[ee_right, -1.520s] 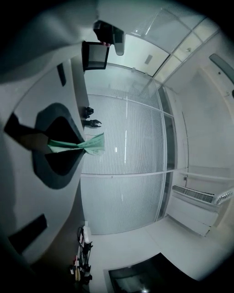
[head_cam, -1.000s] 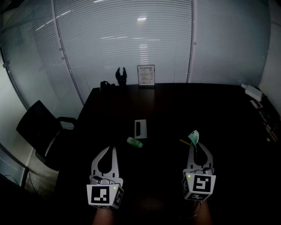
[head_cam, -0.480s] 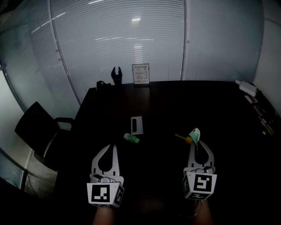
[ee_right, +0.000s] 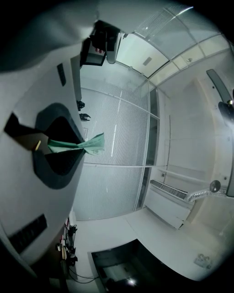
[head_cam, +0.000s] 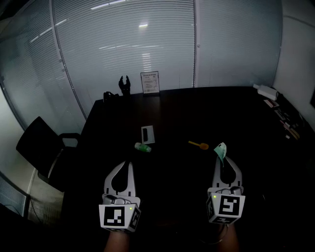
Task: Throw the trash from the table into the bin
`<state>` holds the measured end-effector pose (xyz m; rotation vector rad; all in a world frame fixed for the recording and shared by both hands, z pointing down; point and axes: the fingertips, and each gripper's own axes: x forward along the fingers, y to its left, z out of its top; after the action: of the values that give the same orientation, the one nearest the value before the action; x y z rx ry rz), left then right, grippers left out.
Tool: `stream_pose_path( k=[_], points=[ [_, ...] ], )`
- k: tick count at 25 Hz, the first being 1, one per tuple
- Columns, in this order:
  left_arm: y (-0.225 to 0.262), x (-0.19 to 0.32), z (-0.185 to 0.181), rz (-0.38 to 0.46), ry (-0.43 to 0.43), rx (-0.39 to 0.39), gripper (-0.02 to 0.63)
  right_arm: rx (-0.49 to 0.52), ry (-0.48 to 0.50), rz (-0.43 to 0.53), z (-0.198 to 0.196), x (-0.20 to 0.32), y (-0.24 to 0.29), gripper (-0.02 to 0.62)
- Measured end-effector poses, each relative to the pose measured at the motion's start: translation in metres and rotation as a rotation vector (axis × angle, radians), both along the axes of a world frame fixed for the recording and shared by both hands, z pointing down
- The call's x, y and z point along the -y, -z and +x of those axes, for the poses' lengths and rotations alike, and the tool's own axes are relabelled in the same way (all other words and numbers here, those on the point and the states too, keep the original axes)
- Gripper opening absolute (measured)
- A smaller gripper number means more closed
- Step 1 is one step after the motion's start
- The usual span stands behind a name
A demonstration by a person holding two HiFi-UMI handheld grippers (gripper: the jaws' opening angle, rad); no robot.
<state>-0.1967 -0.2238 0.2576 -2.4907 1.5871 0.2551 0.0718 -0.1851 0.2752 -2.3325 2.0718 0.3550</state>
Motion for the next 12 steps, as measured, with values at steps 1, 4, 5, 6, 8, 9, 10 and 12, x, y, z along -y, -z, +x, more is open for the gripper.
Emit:
stream_pose_path(
  k=[1, 4, 5, 6, 8, 9, 10, 12],
  points=[
    [0.0, -0.006, 0.001, 0.002, -0.008, -0.001, -0.003, -0.001, -0.008, 0.001, 0.001, -0.008, 0.0, 0.023],
    [-0.002, -0.02, 0.007, 0.004, -0.029, 0.013, -0.003, 0.003, -0.037, 0.005, 0.007, -0.031, 0.002, 0.023],
    [-0.001, -0.025, 0.011, 0.006, -0.043, 0.009, -0.003, 0.003, -0.05, 0.005, 0.01, -0.038, 0.003, 0.023],
    [-0.002, -0.029, 0.015, 0.008, -0.057, 0.004, -0.003, 0.003, -0.063, 0.005, 0.014, -0.045, 0.003, 0.023],
    [-0.004, -0.034, 0.022, 0.005, -0.08, 0.0, -0.003, 0.001, -0.088, 0.007, 0.021, -0.059, 0.004, 0.023],
    [-0.004, -0.037, 0.026, -0.001, -0.088, 0.002, -0.003, -0.003, -0.101, 0.007, 0.024, -0.065, 0.005, 0.023],
    [-0.003, -0.04, 0.031, -0.003, -0.099, 0.003, -0.003, -0.007, -0.113, 0.008, 0.028, -0.072, 0.007, 0.023],
    [0.0, -0.046, 0.044, 0.0, -0.129, -0.004, -0.003, -0.013, -0.139, 0.011, 0.037, -0.084, 0.012, 0.023]
  ],
)
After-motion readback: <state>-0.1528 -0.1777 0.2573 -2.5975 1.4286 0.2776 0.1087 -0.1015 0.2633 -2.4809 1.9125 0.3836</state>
